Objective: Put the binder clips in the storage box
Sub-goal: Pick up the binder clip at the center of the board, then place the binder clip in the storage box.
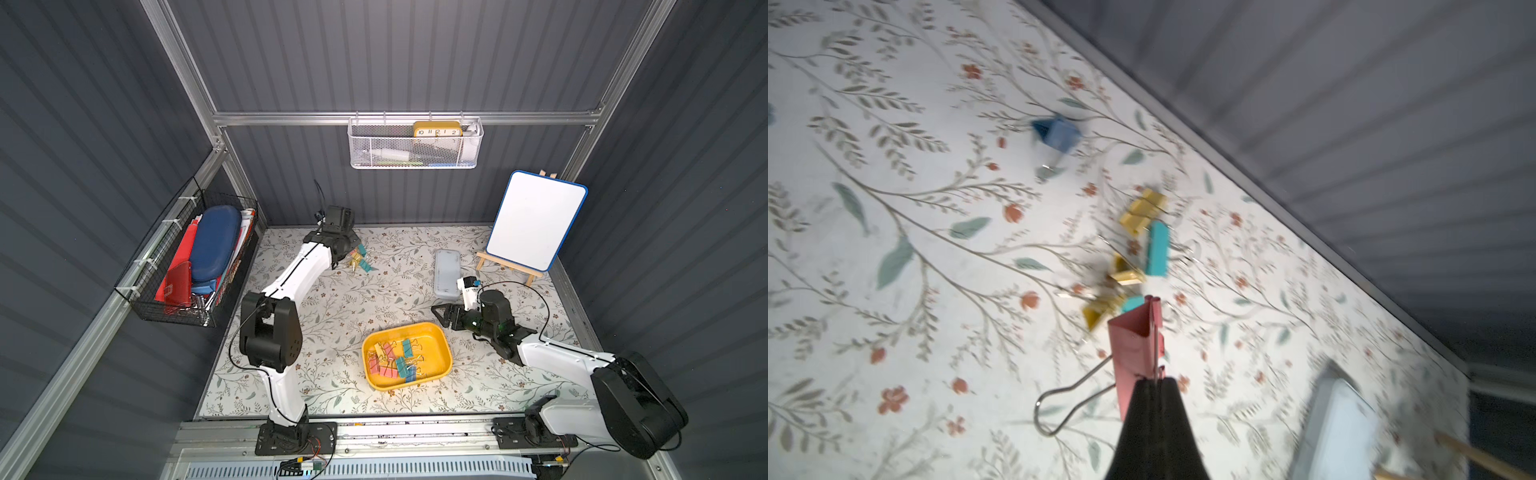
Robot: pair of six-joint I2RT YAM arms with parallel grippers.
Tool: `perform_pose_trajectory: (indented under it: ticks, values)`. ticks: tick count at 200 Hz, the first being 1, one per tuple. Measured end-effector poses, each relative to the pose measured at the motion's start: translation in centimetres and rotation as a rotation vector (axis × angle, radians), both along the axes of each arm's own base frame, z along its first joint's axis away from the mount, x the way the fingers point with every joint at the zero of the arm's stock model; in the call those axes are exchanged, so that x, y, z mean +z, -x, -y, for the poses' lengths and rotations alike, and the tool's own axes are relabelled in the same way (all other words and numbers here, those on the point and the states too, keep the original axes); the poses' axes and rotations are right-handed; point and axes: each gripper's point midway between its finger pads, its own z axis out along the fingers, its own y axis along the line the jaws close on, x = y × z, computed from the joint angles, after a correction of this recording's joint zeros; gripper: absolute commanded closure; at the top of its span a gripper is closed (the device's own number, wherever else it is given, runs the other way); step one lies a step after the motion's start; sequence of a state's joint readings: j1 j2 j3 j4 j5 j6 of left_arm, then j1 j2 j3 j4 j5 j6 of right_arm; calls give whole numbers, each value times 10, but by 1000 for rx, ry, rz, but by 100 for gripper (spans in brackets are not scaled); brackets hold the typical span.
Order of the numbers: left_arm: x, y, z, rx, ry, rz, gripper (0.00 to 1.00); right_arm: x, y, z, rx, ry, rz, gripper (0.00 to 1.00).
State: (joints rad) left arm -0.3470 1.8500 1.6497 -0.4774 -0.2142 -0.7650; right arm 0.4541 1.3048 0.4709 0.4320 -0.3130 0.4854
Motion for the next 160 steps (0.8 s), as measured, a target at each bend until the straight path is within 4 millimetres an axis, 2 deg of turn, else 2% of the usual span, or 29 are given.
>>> perform_pose_trajectory:
  ticks: [18,36,56,79,104,118,138,160]
  values:
    - [25,26,45,-109,23,25,100,-2,1,1,-4,4,-2,25]
    - [44,60,95,-256,34,40,100,-4,1,4,-19,12,-1,25]
    - [55,113,147,-440,17,23,100,-5,0,12,-54,29,8,25]
    - [56,181,187,-632,3,-32,100,-3,-3,25,-113,58,34,25]
    - [55,242,211,-797,23,-74,100,3,-6,43,-192,93,77,25]
    - [44,269,221,-864,16,-118,100,5,-7,53,-234,111,98,25]
    - [9,288,224,-901,-35,-199,100,5,-8,65,-289,135,112,25]
    - [-41,296,209,-884,-123,-305,100,1,-8,75,-330,156,113,24]
